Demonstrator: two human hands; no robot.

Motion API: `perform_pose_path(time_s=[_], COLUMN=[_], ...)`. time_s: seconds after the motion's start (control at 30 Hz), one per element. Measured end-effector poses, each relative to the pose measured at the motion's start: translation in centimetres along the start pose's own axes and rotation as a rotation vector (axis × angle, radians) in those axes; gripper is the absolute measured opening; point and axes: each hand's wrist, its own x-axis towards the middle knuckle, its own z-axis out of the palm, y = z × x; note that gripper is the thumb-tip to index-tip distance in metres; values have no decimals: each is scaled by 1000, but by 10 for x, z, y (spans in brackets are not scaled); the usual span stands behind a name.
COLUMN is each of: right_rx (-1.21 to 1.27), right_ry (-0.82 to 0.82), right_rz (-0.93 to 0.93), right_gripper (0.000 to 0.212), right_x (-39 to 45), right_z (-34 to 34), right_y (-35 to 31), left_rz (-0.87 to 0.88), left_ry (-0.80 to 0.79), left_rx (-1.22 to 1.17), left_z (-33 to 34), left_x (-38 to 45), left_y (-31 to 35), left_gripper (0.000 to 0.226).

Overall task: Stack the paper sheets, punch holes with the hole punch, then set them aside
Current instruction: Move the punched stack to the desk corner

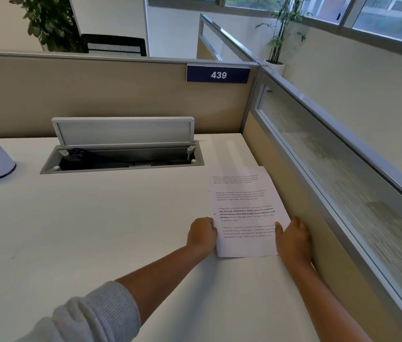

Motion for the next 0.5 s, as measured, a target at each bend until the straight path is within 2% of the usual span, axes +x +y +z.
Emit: perform_pose_path(time_s=[0.13, 0.27, 0.5], right_rx=[-87, -149, -145], right_ry=[4, -2, -8], right_rz=[-43, -60, -114], right_gripper=[53, 55, 61], right_x=[-7, -9, -16], right_z=[1, 1, 3], right_y=[3, 3, 3], left_rz=[2, 3, 8], left_ry=[-5, -2, -28], left_rx=[35, 36, 78], left_z=[1, 0, -7], left_x=[-2, -5, -11], left_y=[1, 3, 5], left_gripper=[34, 22, 20])
